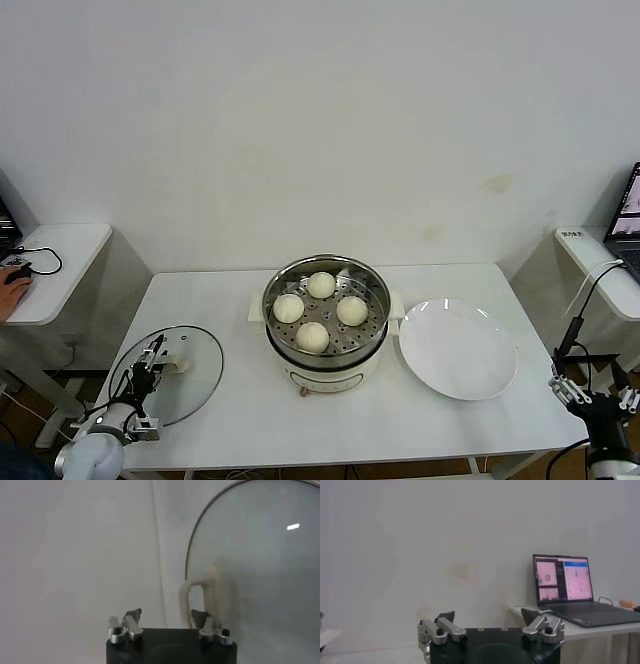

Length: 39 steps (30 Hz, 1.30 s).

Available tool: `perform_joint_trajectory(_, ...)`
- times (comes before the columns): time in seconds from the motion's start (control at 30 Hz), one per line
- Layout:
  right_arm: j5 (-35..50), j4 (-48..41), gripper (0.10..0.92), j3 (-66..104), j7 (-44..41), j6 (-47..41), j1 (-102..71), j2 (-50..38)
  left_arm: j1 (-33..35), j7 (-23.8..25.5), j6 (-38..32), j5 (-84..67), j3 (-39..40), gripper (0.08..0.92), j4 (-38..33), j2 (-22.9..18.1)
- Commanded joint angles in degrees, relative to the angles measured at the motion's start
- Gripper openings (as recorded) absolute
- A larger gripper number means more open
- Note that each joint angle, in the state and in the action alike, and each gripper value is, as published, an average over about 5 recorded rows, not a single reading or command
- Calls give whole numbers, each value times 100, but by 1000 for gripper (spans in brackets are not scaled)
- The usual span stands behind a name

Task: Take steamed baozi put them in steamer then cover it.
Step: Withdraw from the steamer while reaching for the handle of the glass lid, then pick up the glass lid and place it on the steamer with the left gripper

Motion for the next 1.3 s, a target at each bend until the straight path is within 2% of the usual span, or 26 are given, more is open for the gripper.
perform_joint_trajectory(0.03, 1, -9, 823, -8, -9, 3, 0, -4, -58, -145, -54, -54, -18, 515, 207, -27)
perform_joint_trajectory(0.23, -6, -21, 823, -47, -21, 19, 3, -27, 178, -270, -35, -238, -137, 342, -233, 3)
perform_joint_trajectory(0.4, -22, -27, 823, -129, -38, 30, 20, -42, 615, -274, 161, -533, -306, 196, -1030, 100)
perform_joint_trajectory(0.5, -25, -13, 822, -179, -50, 31, 29, -60, 841, -239, 357, -643, -454, 144, -1592, 158)
perform_joint_trajectory(0.77, -56, -19, 823, -302, -92, 65, 59, -136, 1101, 247, 1278, -870, -936, 138, -3074, 360)
perform_joint_trajectory(0.93, -78, -36, 823, -412, -135, 84, 59, -186, 1086, 619, 1905, -1085, -889, 138, -3789, 501)
perform_joint_trajectory(1.1, -263, -108, 823, -570, -163, 132, 86, -214, 790, 827, 2231, -1452, -330, 138, -4125, 635)
perform_joint_trajectory(1.3, -549, -153, 823, -882, -178, 144, 131, -146, 9, 569, 2329, -1764, 992, 138, -3929, 765)
